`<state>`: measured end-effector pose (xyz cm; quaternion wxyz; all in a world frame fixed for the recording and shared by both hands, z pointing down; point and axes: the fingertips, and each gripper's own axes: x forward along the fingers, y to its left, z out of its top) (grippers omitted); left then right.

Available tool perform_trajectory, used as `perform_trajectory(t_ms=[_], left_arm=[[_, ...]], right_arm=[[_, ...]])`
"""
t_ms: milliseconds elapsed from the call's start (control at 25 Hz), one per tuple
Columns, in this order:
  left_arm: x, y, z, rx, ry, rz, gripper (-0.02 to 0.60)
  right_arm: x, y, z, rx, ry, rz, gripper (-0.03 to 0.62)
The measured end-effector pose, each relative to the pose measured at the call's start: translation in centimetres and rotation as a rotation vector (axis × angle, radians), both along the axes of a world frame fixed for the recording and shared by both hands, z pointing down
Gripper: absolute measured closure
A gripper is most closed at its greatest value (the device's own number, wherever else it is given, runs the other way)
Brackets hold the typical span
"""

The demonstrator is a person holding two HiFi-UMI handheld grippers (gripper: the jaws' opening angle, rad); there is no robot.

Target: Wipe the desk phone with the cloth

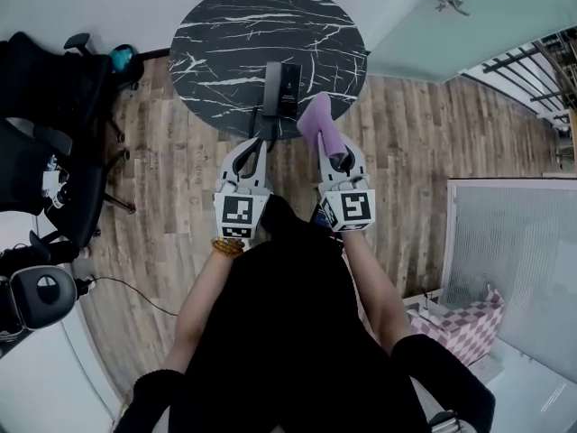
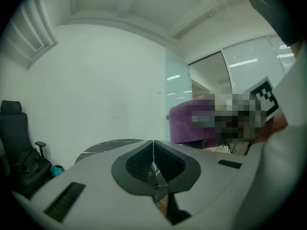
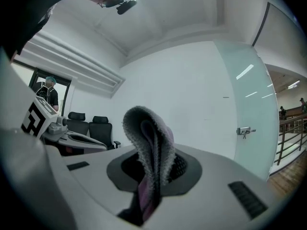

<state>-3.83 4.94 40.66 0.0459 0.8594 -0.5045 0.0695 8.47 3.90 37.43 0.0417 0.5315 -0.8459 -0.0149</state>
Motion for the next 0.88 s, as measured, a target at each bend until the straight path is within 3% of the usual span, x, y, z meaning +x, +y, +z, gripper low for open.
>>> perform_trajectory(t_ms=[360, 720, 880], left_arm=[[2.6, -6.7, 1.2, -0.024, -0.084, 0.061, 0.561], [1.9, -10.9, 2.7, -0.056, -0.088, 0.012, 0.561], [1.5, -11.9, 3.7, -0.075, -0.079, 0.001, 0.561]], right_arm=[[2.2, -8.6, 2.2, -0.057, 0.015, -0.050, 0.536], [0.9, -13.8, 5.2, -0.112, 0.111, -0.199, 0.536], [0.6, -15.7, 5.7, -0.116, 0.137, -0.221, 0.536]])
